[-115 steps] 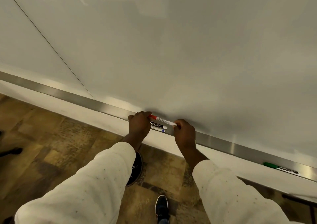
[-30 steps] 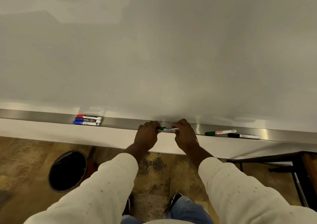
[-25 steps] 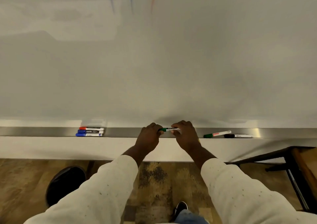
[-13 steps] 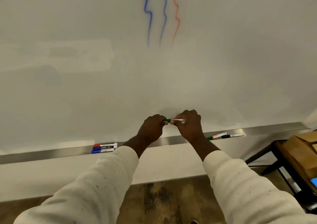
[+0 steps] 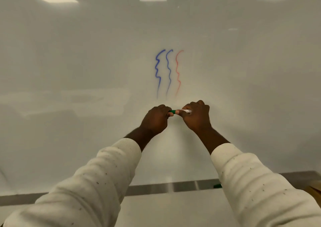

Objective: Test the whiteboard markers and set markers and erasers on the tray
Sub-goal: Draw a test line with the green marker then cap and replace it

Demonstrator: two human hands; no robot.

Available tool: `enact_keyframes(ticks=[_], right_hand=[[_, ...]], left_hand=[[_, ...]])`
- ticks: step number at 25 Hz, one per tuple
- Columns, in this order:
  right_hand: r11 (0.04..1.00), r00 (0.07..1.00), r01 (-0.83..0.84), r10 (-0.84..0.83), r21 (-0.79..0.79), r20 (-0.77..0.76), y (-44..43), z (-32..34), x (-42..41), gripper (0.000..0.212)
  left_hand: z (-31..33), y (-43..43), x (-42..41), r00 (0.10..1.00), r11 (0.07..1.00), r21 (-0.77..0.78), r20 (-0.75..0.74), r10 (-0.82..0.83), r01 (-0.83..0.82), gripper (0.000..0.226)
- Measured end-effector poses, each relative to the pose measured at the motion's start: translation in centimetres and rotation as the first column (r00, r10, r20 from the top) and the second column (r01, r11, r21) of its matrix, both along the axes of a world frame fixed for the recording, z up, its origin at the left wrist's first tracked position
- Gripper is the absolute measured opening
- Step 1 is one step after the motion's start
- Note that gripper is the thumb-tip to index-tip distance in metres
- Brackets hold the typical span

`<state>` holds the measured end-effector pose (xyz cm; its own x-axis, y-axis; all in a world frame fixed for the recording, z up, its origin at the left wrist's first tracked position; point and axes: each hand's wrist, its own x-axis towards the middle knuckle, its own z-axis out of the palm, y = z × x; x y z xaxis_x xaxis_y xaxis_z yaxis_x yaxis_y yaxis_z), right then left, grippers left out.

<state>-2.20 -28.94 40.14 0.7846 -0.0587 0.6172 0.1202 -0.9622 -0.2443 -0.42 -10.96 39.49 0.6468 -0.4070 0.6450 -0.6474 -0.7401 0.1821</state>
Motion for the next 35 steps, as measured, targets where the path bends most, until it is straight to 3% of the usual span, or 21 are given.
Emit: enact_keyframes(ticks=[5,10,18,22,27,30,35], right_hand=[[0.989,0.996,-0.014,0.026,-0.145,0.083,-1.8,5.3,0.3,0.047],[0.992,0.979,0.02,0.006,-0.127,0.203,-3.2,8.1,0.7,0.047],[0.994,0.968,-0.012,0.039,-0.109,0.249,-3.5,10.9,1.3,0.043],[0.98,0.97,-0.014,0.061,-0.196,0.236,-3.7,11.9,1.9,0.044],[0.97,0.937,-0.14,0.194,-0.198,0.291,-4.4,11.1,2.2,0.026],[0.965,0.933,-0.22,0.252,-0.145,0.258,-4.1,10.7,2.1,0.036],[0.985,0.952,-0.076,0.118,-0.157,0.282,-2.9,10.7,2.0,0.02]], left_hand=[[5.7,-1.2,0.7,0.994,0.999,0.045,0.109,0.018,-0.023,0.015],[9.0,-3.3,0.8,0.977,0.995,0.041,0.198,0.077,-0.086,0.014],[11.9,-3.7,0.7,0.947,0.989,0.084,0.309,0.089,-0.121,0.016],[12.3,-3.0,1.2,0.962,0.994,0.069,0.267,0.061,-0.082,0.017],[13.0,-2.5,1.6,0.985,0.993,0.114,0.173,-0.007,-0.013,0.021],[12.8,-2.6,1.7,0.99,0.994,0.105,0.14,0.012,-0.027,0.02],[12.3,-2.9,1.6,0.975,0.992,0.083,0.209,0.079,-0.098,0.017]])
